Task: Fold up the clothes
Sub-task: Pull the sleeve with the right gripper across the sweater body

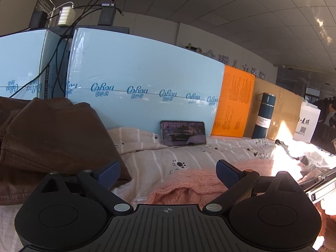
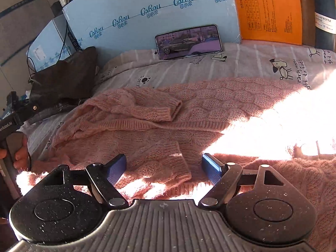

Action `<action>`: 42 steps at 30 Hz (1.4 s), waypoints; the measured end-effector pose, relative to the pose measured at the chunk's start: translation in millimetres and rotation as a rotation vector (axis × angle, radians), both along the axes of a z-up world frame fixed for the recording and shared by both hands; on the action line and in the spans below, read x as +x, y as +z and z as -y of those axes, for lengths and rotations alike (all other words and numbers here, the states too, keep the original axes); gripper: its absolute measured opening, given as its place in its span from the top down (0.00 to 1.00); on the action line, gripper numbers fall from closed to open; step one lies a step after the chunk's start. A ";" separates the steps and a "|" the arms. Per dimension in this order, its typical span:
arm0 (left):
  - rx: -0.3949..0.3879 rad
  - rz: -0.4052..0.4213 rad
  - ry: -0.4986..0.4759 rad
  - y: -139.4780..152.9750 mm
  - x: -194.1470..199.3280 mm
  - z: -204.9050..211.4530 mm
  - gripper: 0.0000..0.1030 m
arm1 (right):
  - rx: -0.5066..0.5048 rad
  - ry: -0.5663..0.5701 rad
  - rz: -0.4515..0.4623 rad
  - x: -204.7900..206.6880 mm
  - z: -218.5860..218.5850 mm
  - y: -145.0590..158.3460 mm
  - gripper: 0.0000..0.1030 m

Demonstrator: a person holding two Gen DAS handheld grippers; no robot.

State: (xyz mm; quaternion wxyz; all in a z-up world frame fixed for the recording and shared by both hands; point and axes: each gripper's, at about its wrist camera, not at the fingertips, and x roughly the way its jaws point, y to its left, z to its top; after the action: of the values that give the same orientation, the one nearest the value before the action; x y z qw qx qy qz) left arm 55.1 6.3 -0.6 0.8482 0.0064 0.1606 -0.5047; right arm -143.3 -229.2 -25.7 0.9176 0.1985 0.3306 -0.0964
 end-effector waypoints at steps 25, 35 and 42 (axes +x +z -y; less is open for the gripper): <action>0.409 0.298 -0.409 -26.6 -73.4 -12.7 0.03 | 0.516 0.654 0.401 -99.9 -99.8 16.0 0.88; 0.325 -0.180 -0.031 -17.2 -31.3 -58.1 0.05 | 0.534 0.584 0.457 -99.1 -83.6 10.4 0.87; 0.322 -0.092 0.015 -22.4 -70.3 -58.1 0.89 | 0.558 0.560 0.469 -96.8 -78.3 5.5 0.86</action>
State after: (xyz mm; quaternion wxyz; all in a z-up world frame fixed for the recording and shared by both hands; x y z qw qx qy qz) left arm -15.2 64.5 -23.1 0.8317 0.1179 0.2782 -0.4658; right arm -240.1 -150.9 -20.3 0.8697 0.3575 0.1683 0.2957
